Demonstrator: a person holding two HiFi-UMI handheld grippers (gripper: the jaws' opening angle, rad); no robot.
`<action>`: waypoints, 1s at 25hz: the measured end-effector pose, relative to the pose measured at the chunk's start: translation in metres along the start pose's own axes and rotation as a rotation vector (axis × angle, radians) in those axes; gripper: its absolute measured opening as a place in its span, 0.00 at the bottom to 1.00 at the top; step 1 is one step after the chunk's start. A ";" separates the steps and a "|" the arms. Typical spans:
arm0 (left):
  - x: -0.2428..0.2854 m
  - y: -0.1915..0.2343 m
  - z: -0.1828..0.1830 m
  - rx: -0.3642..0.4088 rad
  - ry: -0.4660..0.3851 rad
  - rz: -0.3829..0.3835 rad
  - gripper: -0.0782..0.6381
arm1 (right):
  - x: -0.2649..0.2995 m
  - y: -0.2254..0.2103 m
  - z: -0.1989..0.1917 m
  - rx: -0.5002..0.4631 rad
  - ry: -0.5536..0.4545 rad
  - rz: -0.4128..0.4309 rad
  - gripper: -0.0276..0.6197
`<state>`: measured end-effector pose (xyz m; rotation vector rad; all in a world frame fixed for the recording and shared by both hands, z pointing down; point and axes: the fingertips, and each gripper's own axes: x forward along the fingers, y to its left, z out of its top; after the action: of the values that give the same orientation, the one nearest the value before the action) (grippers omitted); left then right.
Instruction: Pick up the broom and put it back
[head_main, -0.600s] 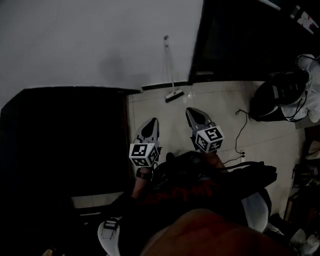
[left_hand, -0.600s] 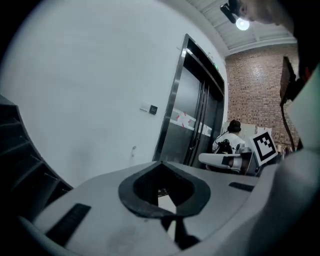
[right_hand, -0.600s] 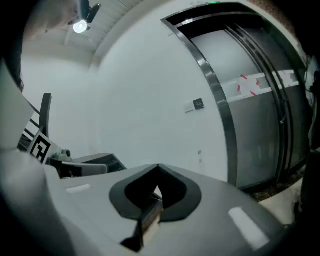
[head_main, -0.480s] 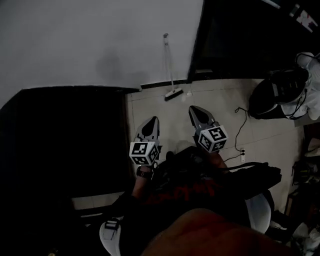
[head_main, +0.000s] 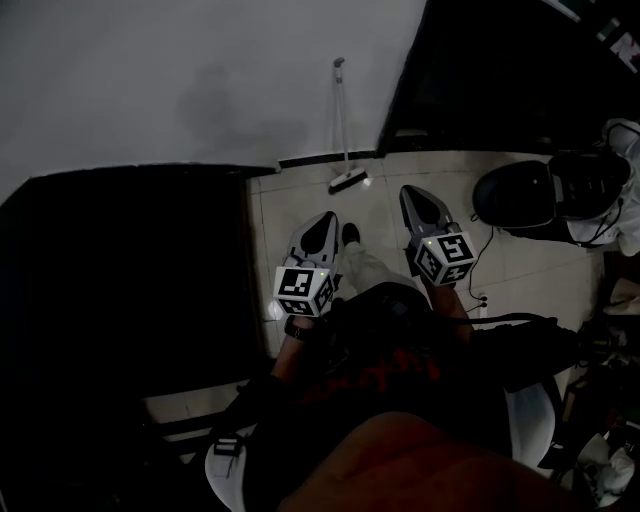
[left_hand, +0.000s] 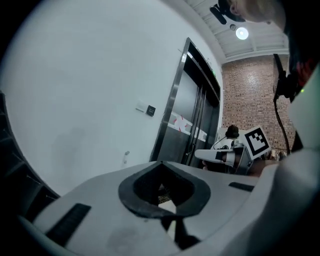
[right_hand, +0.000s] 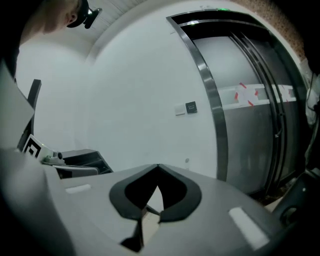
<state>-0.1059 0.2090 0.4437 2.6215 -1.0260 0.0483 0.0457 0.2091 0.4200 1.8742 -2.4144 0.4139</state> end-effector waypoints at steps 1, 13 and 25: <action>0.015 0.004 0.003 -0.006 -0.001 0.006 0.12 | 0.012 -0.005 0.001 0.005 -0.008 0.012 0.05; 0.206 0.102 0.048 0.059 0.097 0.013 0.12 | 0.200 -0.111 0.018 0.047 0.007 0.028 0.05; 0.270 0.146 0.080 0.092 0.156 -0.064 0.12 | 0.308 -0.138 0.026 0.059 0.106 0.052 0.21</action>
<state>-0.0096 -0.0932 0.4492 2.6812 -0.9057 0.2871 0.1009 -0.1192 0.4835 1.7664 -2.4114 0.5791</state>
